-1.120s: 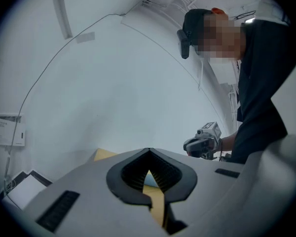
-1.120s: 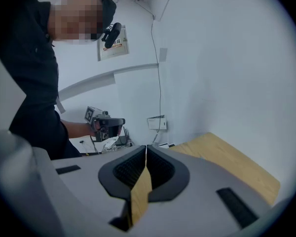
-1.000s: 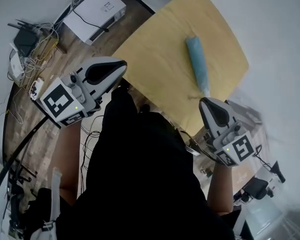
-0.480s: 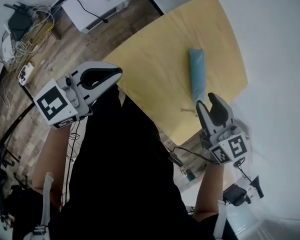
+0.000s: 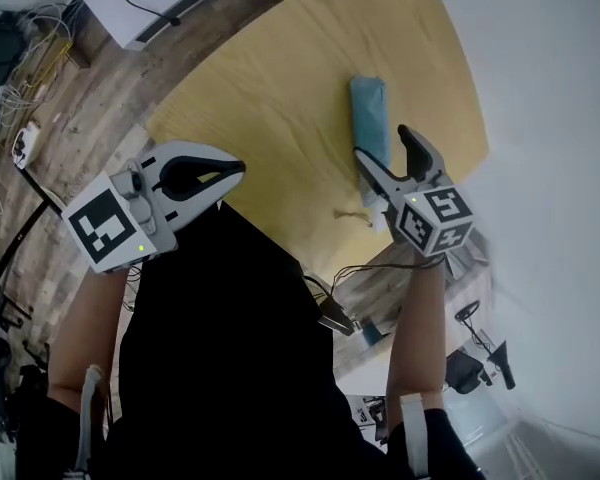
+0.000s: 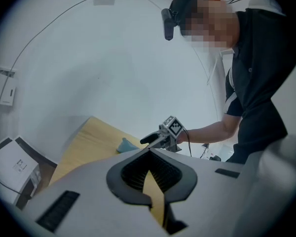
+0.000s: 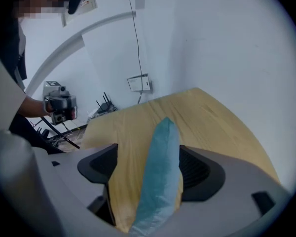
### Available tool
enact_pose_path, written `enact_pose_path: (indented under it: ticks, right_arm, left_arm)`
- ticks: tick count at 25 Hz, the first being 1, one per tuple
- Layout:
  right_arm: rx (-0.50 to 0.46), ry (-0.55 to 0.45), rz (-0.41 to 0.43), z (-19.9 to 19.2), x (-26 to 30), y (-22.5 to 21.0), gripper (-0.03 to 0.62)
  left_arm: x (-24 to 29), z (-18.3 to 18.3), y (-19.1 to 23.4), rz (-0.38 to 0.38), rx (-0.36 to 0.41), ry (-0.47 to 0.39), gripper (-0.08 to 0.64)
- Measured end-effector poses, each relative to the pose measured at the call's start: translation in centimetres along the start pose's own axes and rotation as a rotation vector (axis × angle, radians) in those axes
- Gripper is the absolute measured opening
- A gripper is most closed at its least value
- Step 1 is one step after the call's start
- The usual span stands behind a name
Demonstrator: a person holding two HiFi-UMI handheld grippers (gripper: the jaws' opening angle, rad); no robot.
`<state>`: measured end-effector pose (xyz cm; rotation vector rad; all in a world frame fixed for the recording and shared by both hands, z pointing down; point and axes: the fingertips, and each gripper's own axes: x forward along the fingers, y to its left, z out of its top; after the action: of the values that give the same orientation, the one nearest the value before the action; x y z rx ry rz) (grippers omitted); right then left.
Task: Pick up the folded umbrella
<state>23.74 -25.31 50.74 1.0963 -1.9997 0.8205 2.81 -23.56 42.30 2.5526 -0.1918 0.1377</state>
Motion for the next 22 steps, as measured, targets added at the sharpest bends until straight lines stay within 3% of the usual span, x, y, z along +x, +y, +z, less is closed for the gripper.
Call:
enact_pose_path:
  ticks: [7,11,22]
  right_arm:
    - [-0.003,0.272,-0.006,-3.3,4.6,-2.5,0.377]
    - [0.021,0.293,-0.03,-3.9,5.4,-3.5,0.376]
    - [-0.038,0.375,-0.048,-6.0,6.4,-3.1,0.374]
  left_arm:
    - [0.7,-0.8,0.9,0.038,-0.018,0.014,0.011]
    - [0.6,-1.4,1.6,0.06,-0.029,0.023,0.011]
    - [0.6,-1.0,2.0,0.073,-0.034,-0.005,0.011]
